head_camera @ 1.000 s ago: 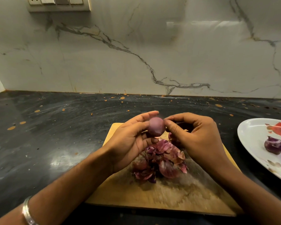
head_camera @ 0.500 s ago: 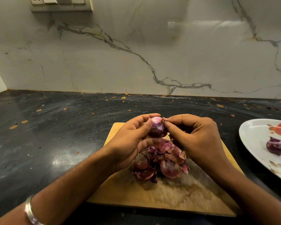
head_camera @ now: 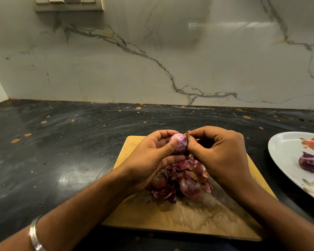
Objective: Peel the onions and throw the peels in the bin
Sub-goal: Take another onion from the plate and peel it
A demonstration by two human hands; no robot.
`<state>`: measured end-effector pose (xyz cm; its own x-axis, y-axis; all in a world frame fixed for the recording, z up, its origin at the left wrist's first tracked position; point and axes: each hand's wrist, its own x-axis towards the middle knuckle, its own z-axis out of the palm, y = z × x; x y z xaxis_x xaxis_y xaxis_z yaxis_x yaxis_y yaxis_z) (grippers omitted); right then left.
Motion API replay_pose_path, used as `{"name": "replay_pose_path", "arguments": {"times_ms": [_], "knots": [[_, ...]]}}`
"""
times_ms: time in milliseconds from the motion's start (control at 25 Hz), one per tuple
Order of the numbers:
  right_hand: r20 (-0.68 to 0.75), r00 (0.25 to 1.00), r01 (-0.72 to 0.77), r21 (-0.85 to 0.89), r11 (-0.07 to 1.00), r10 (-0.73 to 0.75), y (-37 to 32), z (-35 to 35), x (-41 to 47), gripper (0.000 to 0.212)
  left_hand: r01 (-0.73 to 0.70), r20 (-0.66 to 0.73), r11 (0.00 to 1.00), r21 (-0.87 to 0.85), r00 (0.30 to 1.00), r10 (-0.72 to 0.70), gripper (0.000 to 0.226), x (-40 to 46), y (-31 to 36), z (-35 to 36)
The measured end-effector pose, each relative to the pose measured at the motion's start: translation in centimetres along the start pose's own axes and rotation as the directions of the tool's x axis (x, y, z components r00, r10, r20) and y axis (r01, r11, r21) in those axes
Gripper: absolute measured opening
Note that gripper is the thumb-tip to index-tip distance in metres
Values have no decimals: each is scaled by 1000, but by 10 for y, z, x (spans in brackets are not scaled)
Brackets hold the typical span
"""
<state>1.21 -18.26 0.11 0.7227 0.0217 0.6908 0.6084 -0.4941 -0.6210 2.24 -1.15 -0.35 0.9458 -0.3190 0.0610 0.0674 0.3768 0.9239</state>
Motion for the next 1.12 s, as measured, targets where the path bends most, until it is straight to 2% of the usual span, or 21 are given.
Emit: {"name": "replay_pose_path", "arguments": {"times_ms": [120, 320, 440, 640, 840, 960, 1120], "knots": [[-24, 1000, -2, -57, 998, 1, 2, 0, 0, 8, 4, 11, 999, -36, 1000, -4, 46, 0, 1, 0], [7, 992, -124, 76, 989, 124, 6, 1, 3, 10, 16, 16, 992, -121, 1000, -14, 40, 3, 3, -4], [70, 994, -91, 97, 991, 84, 2, 1, 1, 14, 16, 12, 991, -132, 1000, -15, 34, 4, 5, -5], [54, 996, -78, 84, 993, 74, 2, -2, 1, 10, 8, 16, 995, -103, 1000, -7, 33, 2, 3, -4], [41, 998, -55, 18, 998, 55, 0, -1, 1, 7, -2, 2, 998, -60, 1000, 2, 40, 1, 3, -1], [18, 1000, 9, -98, 995, -7, -1, 1, 0, 2, 14, 3, 998, -53, 1000, -14, 36, 0, 0, 0], [2, 997, 76, -203, 976, -77, -2, 3, 0, 5, 7, 22, 1000, -18, 1000, -6, 37, 0, -2, 2]]}}
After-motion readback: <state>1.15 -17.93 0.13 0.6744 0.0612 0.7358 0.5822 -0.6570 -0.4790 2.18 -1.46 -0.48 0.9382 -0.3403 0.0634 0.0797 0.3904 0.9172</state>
